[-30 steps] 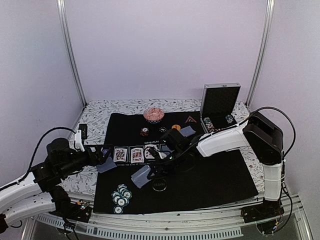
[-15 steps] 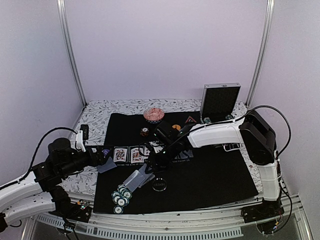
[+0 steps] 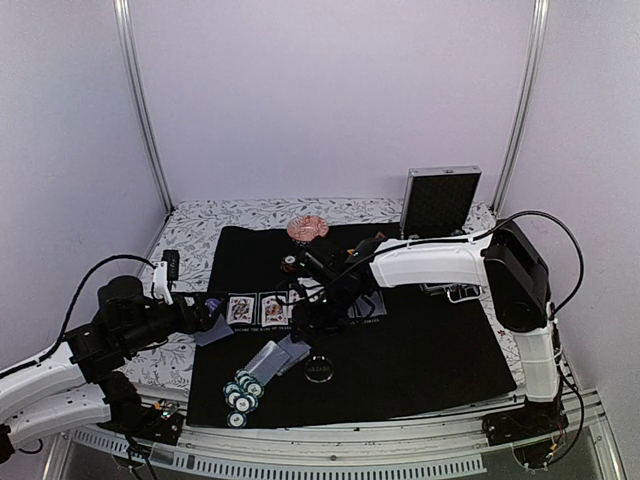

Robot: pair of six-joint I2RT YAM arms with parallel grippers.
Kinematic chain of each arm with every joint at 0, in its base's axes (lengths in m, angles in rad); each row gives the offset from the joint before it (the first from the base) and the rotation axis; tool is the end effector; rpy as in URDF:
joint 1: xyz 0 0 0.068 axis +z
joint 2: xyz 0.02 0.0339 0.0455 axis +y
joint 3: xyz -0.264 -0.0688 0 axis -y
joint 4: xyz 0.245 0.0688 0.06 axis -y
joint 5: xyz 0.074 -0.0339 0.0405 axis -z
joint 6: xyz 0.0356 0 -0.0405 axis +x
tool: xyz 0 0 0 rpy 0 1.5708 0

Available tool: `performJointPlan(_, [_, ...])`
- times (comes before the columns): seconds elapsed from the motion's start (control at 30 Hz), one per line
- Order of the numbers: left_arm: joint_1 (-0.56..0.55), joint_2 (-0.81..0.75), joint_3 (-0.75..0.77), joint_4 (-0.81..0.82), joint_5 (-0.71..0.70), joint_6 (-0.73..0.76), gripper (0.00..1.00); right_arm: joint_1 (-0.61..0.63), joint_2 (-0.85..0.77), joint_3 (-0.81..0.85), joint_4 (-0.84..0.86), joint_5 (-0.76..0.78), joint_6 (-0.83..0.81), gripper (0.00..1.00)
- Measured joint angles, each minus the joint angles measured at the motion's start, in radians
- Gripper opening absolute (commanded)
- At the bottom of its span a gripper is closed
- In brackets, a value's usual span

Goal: Distribute texas hold em gaming equipment
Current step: Place the poker card in the face-down deck piles, then adjust the poker card at the face-down deck piles.

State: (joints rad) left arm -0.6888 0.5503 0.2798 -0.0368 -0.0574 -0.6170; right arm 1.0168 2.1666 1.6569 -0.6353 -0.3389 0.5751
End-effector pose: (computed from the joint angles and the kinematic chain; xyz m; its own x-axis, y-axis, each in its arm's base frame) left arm 0.1183 -0.0947 0.2108 -0.5332 -0.3092 -0.7874 0.3480 0.7682 -0.5373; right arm 0.2297 0.3938 0.1669 -0.8776 -0.4436 -0.1819 -0.4731 0.7396 0.4787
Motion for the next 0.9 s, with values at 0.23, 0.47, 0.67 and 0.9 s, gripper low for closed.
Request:
performJointPlan(0.23, [0.000, -0.012, 0.000, -0.022, 0.003, 0.003, 0.85, 0.067, 0.021, 0.108, -0.018, 0.097, -0.068, 0.53])
performJointPlan(0.47, [0.000, -0.009, -0.007, -0.048, 0.071, -0.023, 0.62, 0.092, 0.042, 0.114, 0.013, 0.063, -0.101, 0.46])
performJointPlan(0.67, [0.000, 0.043, -0.042, -0.104, 0.159, -0.040, 0.53, 0.051, 0.047, 0.013, 0.114, -0.007, -0.092, 0.42])
performJointPlan(0.9, [0.000, 0.185, -0.051, -0.124, 0.241, -0.048, 0.38, 0.028, 0.047, -0.049, 0.213, -0.090, -0.076, 0.34])
